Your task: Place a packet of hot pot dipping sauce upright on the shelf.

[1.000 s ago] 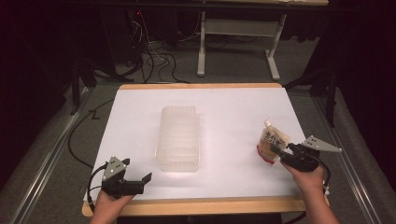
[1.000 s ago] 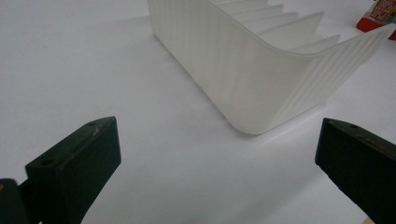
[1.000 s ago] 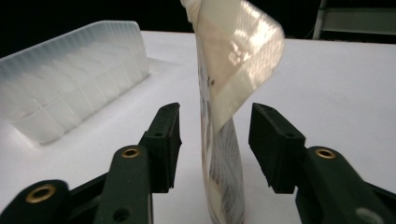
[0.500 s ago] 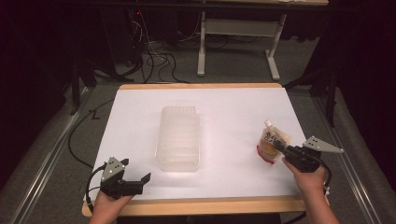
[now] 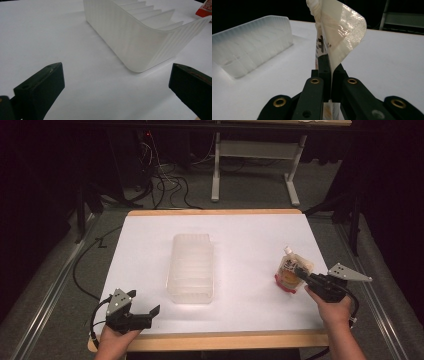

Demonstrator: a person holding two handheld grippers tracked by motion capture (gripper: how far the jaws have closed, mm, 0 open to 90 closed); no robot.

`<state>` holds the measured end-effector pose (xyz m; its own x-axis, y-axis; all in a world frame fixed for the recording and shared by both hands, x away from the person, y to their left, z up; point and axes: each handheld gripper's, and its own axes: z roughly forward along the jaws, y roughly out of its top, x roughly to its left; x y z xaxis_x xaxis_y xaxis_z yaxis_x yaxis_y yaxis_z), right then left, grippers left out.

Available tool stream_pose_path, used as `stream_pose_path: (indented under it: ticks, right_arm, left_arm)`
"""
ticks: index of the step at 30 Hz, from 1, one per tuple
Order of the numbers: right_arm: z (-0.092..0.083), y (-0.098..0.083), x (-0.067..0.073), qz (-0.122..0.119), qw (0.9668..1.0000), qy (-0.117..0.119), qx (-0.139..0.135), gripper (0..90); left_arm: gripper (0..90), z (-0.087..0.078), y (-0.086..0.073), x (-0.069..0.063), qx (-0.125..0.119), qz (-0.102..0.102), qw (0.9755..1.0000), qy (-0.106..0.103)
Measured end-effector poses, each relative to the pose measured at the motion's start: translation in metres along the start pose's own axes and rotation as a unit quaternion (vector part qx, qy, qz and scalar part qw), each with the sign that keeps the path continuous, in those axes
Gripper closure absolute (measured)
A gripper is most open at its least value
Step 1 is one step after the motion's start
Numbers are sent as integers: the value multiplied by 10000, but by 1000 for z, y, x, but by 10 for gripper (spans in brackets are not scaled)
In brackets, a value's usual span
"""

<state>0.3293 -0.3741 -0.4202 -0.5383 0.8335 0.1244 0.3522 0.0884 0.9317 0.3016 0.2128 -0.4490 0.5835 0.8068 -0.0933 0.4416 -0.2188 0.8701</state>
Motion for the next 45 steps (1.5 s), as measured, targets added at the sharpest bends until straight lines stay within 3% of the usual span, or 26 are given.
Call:
stream_pose_path:
  ticks: [11,19,28,45]
  right_arm:
    - [10,11,13,-215,9993,315,-30,900]
    - [31,25,28,-322,9976,608,21,900]
    - [56,40,41,-352,9945,989,-15,900]
    - [77,57,68,-512,9864,1563,-27,900]
  left_arm:
    - [7,-2,0,0,-79,-38,10000,-13]
    - [7,-3,0,0,-106,-32,9999,-43]
    - [7,-3,-1,0,-72,-25,10000,-61]
    - [7,-3,-1,0,-56,-22,9999,-82]
